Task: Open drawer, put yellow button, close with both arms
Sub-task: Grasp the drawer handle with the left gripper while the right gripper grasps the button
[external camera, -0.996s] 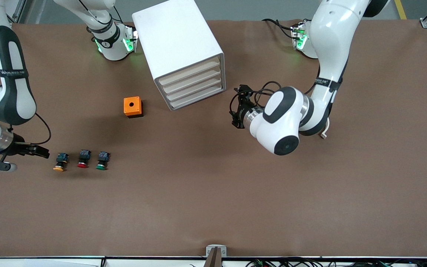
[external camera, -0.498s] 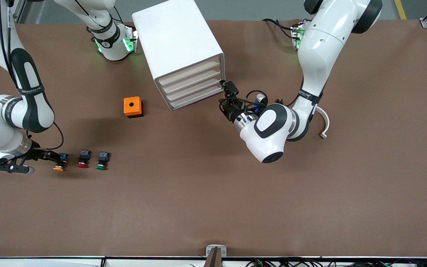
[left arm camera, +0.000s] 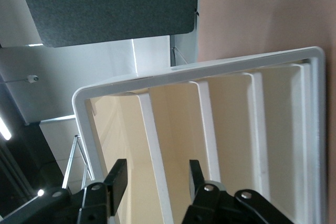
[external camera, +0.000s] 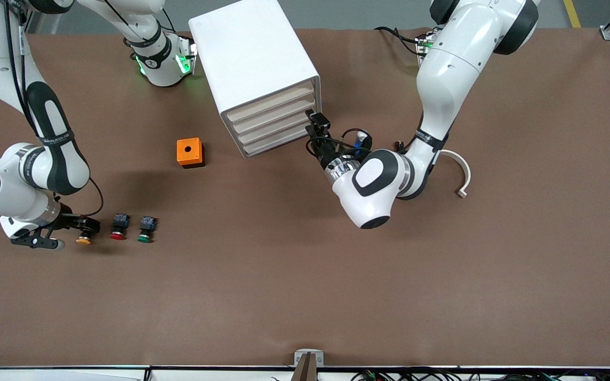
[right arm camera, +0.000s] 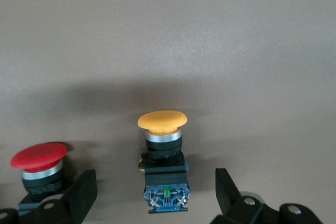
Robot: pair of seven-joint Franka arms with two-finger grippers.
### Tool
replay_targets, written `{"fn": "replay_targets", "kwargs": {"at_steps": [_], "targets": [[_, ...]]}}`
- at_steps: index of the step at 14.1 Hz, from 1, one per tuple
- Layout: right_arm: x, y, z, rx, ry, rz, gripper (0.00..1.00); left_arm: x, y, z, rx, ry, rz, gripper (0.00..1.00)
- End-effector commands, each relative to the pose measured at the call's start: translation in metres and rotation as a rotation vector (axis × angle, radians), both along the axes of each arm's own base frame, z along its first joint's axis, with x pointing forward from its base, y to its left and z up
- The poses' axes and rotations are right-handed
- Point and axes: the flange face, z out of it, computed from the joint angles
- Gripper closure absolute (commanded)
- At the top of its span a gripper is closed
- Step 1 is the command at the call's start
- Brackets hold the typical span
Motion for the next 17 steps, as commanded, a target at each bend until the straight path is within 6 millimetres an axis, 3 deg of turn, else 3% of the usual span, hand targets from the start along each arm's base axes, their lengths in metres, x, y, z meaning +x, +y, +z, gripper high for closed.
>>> {"fn": "replay_targets", "kwargs": {"at_steps": [1, 3, 5, 8, 10, 13, 17], "targets": [[0.0, -0.004, -0.009, 0.016, -0.002, 0.001, 0.0, -0.017, -0.018, -0.005, 0.0, 0.039, -0.027, 0.49], [0.0, -0.003, -0.014, 0.015, -0.002, 0.002, 0.01, -0.024, -0.024, -0.011, 0.002, 0.048, -0.04, 0.5], [-0.001, -0.003, -0.018, 0.016, 0.001, 0.001, 0.13, -0.031, -0.03, -0.013, 0.0, 0.055, -0.05, 0.5], [-0.002, -0.005, -0.019, 0.018, 0.007, 0.022, 0.64, -0.047, -0.044, -0.014, -0.009, 0.078, -0.064, 0.5], [-0.003, -0.004, -0.019, 0.02, 0.013, 0.024, 0.92, -0.053, -0.05, -0.014, -0.011, 0.078, -0.075, 0.52], [-0.002, -0.001, -0.015, 0.022, 0.019, 0.025, 1.0, -0.069, -0.062, -0.018, -0.009, 0.081, -0.106, 0.57], [0.009, 0.001, 0.021, 0.044, 0.064, 0.027, 1.0, -0.087, -0.077, -0.018, -0.01, 0.082, -0.136, 0.71]]}}
